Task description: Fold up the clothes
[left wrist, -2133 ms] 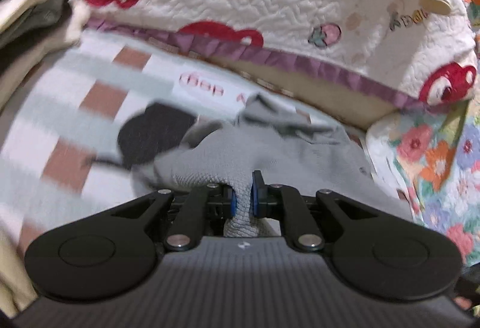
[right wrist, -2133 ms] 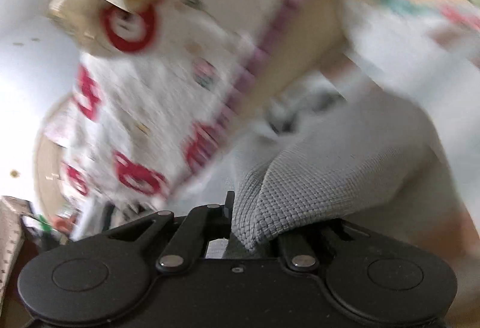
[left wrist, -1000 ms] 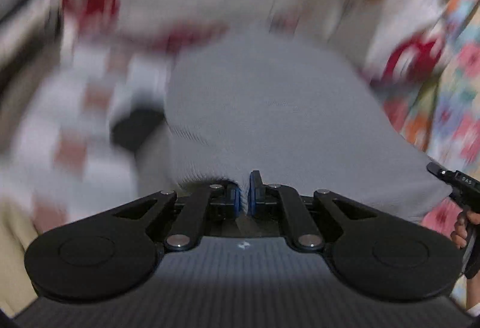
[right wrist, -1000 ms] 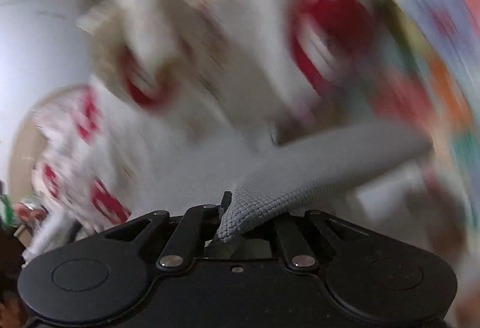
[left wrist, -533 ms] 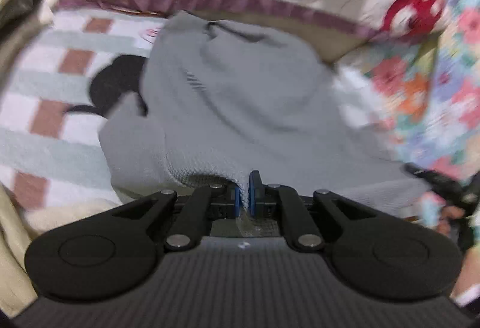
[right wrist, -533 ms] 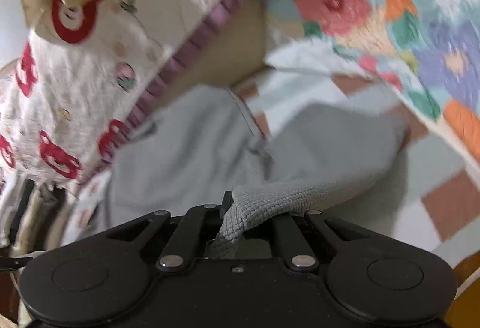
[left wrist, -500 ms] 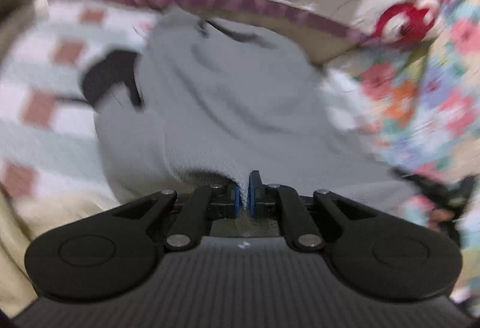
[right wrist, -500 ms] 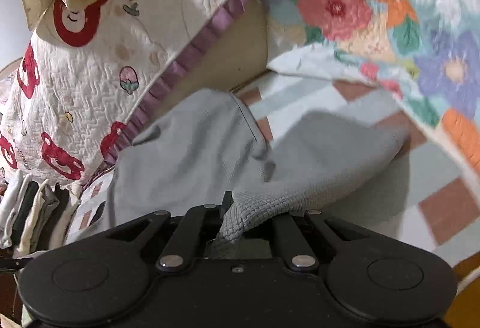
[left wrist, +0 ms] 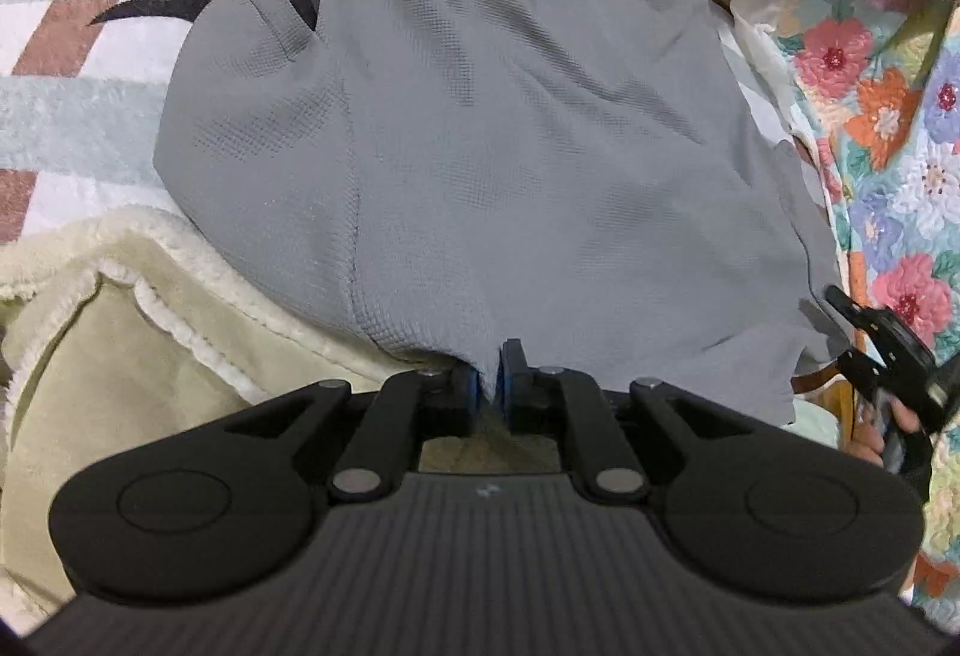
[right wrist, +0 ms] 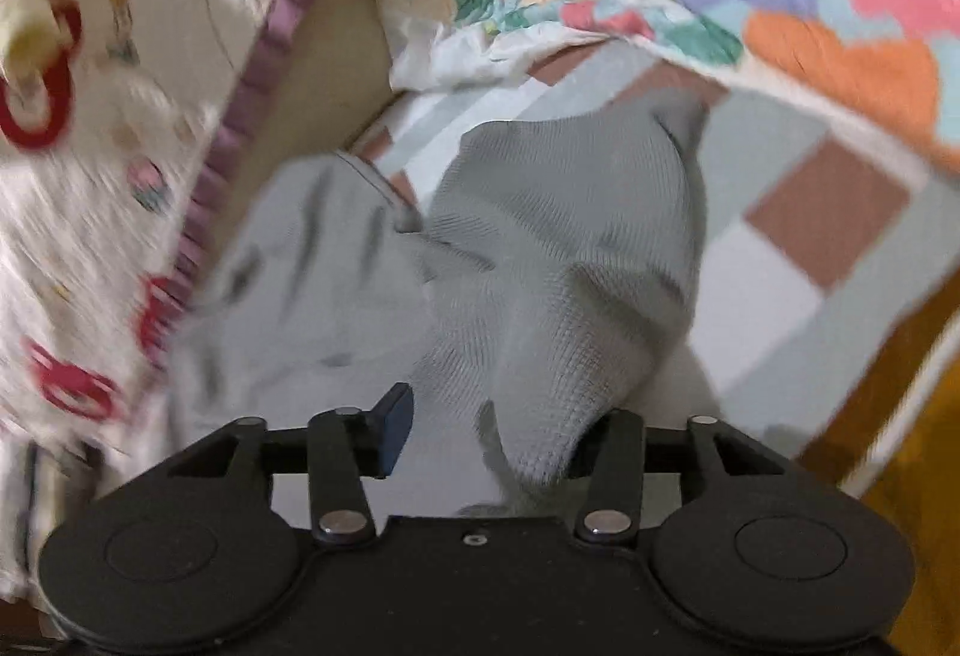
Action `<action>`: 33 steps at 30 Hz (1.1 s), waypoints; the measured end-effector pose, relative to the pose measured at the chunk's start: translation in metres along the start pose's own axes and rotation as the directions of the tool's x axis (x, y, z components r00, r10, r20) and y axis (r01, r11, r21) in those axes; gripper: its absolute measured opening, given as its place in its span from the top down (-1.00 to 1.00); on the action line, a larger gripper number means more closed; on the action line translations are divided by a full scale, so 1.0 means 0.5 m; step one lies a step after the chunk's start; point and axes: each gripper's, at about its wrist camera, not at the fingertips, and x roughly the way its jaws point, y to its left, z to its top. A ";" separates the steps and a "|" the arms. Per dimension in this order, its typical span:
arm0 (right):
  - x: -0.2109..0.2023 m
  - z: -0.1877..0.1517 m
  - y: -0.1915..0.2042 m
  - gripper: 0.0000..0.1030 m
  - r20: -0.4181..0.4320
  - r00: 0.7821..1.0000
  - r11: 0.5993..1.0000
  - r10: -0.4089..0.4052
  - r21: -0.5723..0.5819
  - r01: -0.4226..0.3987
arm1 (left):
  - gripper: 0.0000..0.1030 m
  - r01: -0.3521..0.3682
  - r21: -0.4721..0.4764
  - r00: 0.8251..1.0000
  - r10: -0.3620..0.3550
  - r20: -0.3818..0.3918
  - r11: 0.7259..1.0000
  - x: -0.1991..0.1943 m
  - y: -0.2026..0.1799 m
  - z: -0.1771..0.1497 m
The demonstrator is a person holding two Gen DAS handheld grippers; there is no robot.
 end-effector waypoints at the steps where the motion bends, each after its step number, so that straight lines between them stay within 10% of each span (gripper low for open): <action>1: -0.012 -0.010 -0.006 -0.12 0.003 1.000 0.999 0.029 0.017 -0.029 | 0.85 -0.002 -0.002 1.000 0.002 0.000 1.000 0.002 -0.001 -0.003; 13: -0.055 -0.098 0.037 -0.30 -0.238 0.951 0.969 0.200 -0.097 -0.228 | 0.86 -0.041 0.012 0.999 0.041 0.022 0.999 0.025 -0.018 -0.024; 21: 0.036 -0.131 0.118 -0.30 -0.327 0.945 0.943 0.000 -0.316 -0.109 | 0.86 -0.074 0.043 0.996 0.072 0.047 0.996 0.022 -0.036 -0.026; 24: 0.031 -0.144 0.136 0.72 -0.285 0.958 0.908 -0.026 -0.408 -0.097 | 0.86 -0.087 0.059 0.995 0.084 0.055 0.994 0.021 -0.039 -0.027; 33: -0.107 -0.103 0.192 0.76 -0.118 0.984 0.878 0.132 -0.446 -0.171 | 0.89 -0.088 0.137 0.984 0.064 0.166 0.987 -0.065 -0.059 -0.040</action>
